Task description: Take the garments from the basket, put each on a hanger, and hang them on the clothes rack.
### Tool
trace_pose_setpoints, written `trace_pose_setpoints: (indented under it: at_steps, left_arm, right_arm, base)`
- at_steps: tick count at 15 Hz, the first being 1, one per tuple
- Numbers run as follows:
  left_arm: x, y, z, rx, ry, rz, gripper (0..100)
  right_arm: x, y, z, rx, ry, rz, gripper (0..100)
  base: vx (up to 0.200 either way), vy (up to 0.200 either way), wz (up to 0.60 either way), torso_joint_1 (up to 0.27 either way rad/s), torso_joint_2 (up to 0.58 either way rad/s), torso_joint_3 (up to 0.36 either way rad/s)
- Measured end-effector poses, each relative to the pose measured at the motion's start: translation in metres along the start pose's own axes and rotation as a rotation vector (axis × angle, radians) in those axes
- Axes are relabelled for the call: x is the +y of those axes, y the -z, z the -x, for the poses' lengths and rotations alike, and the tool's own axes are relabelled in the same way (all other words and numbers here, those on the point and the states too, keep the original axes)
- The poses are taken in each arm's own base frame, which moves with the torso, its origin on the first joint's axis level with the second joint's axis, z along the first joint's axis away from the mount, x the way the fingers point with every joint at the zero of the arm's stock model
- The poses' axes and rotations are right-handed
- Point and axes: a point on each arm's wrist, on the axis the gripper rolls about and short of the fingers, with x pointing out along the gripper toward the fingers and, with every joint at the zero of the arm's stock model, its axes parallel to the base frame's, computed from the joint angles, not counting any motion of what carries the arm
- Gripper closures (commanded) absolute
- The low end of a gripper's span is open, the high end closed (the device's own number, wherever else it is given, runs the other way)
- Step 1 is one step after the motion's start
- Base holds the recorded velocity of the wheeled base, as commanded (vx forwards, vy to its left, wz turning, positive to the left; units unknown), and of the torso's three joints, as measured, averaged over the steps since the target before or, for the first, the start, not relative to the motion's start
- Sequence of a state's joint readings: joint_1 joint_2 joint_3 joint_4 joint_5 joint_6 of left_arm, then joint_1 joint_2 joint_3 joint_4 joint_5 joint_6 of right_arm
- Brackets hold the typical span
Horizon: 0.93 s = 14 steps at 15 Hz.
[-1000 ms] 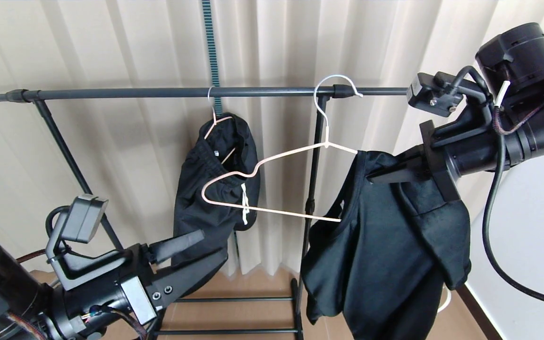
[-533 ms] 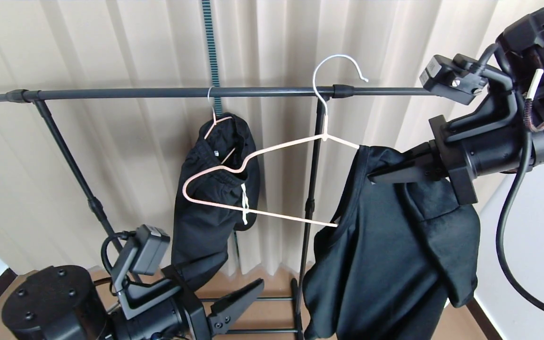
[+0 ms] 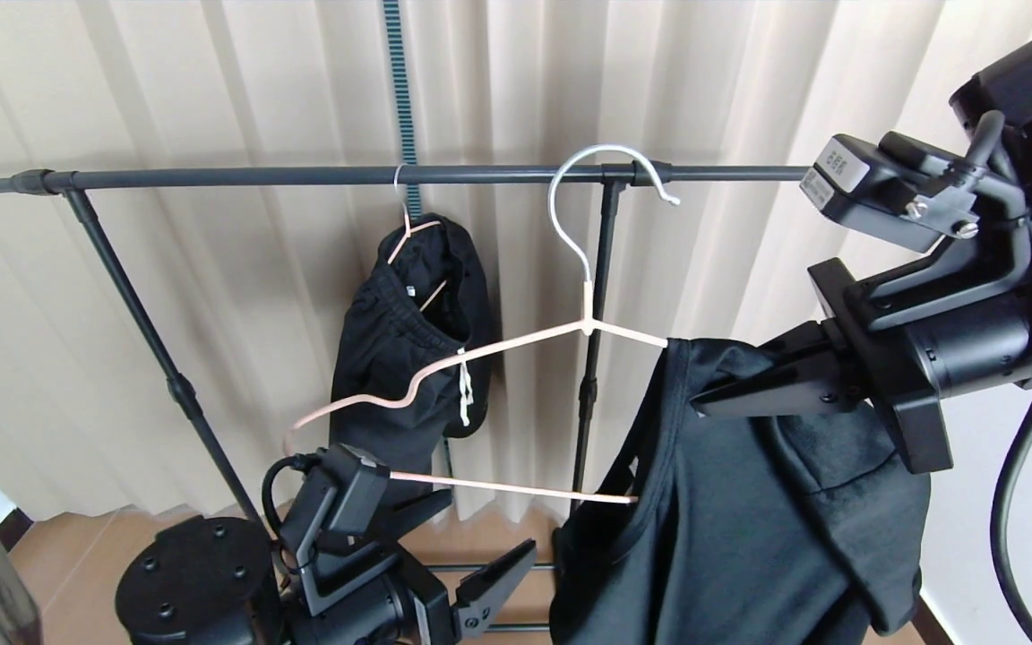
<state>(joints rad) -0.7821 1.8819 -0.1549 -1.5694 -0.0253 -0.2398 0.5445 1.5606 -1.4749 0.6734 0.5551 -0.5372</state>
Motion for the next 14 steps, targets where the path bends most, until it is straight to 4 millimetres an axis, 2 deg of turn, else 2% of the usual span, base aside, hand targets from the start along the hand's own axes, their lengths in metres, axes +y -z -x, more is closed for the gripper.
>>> trace_pose_setpoints:
  at_steps: [5,14]
  left_arm:
    - [-0.006,0.004,-0.017,-0.005,-0.010,-0.007,0]
    - [-0.013,0.016,-0.028,0.017,-0.053,-0.066,0]
  right_arm:
    - [0.017,-0.008,-0.002,-0.016,-0.049,0.036,100]
    - [0.030,-0.015,-0.006,-0.033,-0.091,0.043,100]
  base:
    - [0.000,0.000,0.00,0.000,0.00,0.000]
    - [0.000,0.000,0.00,0.000,0.00,0.000]
